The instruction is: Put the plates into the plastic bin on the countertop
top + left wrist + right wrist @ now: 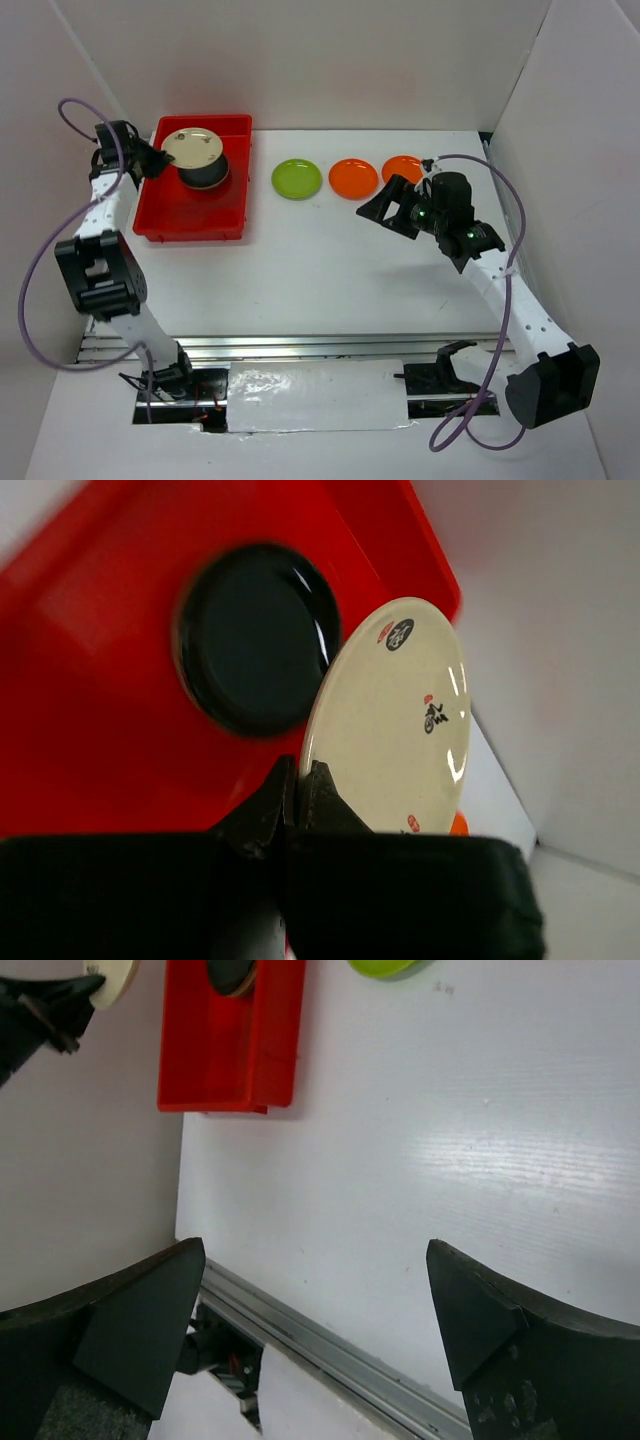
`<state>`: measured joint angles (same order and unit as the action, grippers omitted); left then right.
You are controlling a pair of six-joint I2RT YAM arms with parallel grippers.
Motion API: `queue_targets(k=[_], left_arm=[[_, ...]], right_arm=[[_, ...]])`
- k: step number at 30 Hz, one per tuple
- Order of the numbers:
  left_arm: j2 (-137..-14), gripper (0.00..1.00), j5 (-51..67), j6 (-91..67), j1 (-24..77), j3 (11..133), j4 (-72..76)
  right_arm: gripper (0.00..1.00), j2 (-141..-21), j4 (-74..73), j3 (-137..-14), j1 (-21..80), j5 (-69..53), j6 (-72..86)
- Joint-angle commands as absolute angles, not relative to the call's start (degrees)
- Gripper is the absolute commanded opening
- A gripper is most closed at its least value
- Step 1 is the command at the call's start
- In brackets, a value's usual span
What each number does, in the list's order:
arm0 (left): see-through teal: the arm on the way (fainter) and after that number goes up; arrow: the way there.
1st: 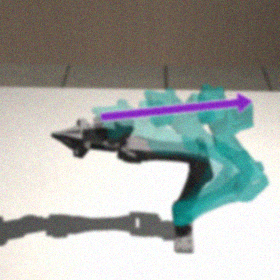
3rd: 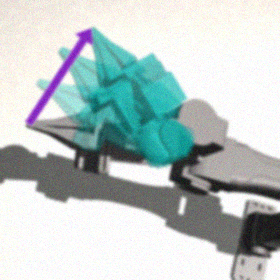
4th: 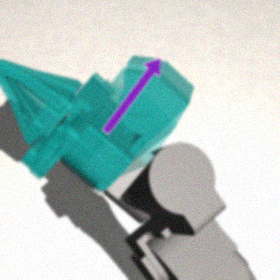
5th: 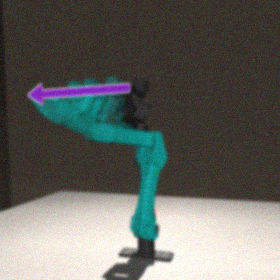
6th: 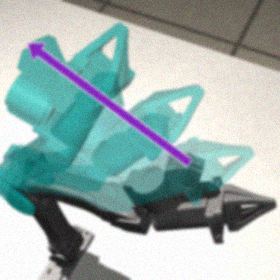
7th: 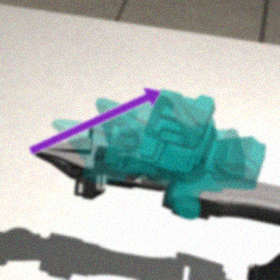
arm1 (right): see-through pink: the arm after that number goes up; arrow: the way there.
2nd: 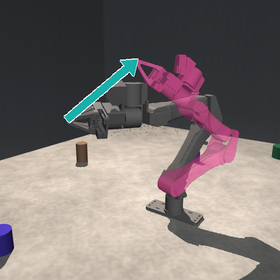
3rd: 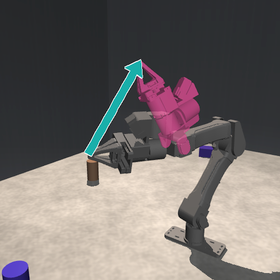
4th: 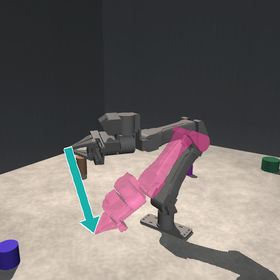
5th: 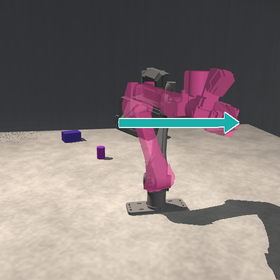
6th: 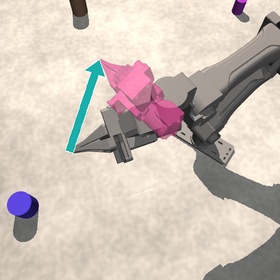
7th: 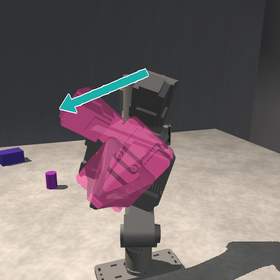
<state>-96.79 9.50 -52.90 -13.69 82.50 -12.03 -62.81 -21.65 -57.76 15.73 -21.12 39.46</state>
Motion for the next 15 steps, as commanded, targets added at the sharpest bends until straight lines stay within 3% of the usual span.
queue_targets(k=[1, 6, 11, 14, 15], left_arm=[[-108.51, 0.0, 9.92, -54.59, -16.08, 94.5, -11.84], [-120.31, 0.0, 8.44, -50.11, -17.14, 106.95, -17.49], [-119.63, 0.0, 7.47, -48.7, -16.96, 103.11, -15.13], [-119.44, 0.42, 5.9, -47.64, -16.35, 101.61, -16.34], [-119.27, 0.74, 4.84, -47.11, -16.09, 101.78, -17.3]], right_arm=[[1.0, -61.53, -19.6, -54.85, 14.86, -23.55, 36.83], [1.0, -61.0, -19.51, -54.05, 13.63, -25.49, 35.42], [1.0, -61.87, -18.64, -54.23, 12.66, -26.19, 34.72], [1.0, -63.1, -17.49, -54.58, 12.57, -26.54, 35.16], [1.0, -63.8, -17.14, -54.75, 12.57, -26.8, 35.42]])
